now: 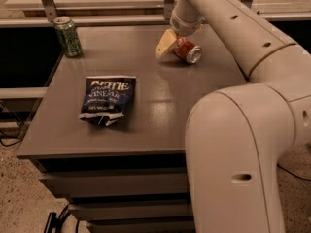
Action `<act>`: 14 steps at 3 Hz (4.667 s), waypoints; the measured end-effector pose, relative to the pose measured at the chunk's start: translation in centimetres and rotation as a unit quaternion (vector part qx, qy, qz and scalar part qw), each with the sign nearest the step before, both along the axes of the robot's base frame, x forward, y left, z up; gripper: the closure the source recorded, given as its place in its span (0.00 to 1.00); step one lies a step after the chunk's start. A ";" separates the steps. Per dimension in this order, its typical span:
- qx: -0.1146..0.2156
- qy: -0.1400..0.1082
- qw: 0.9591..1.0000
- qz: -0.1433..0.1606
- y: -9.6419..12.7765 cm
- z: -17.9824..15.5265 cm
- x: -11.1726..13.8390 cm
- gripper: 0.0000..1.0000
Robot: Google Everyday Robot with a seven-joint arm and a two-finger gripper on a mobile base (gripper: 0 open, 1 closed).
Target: Place coke can upright
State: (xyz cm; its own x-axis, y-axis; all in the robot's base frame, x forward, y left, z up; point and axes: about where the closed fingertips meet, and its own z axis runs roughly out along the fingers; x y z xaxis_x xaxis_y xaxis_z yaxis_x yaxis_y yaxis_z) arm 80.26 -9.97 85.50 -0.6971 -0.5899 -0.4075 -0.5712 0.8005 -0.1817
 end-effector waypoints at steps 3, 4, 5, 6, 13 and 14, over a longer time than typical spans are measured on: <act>-0.007 -0.002 1.000 -0.015 -0.4 -0.7 1.3 0.00; -0.004 -0.003 1.000 -0.016 -0.3 -0.6 1.5 0.00; -0.004 -0.004 1.000 -0.015 -0.4 -0.6 1.7 0.17; -0.004 -0.004 1.000 -0.014 -0.5 -0.7 1.8 0.41; 0.092 -0.024 0.995 0.021 -4.3 7.0 -10.0 1.00; 0.145 -0.050 0.987 0.050 -4.3 6.9 -12.9 1.00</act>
Offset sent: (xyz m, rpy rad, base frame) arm 0.0094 -0.0008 0.0009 -0.0357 -0.0177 -0.0183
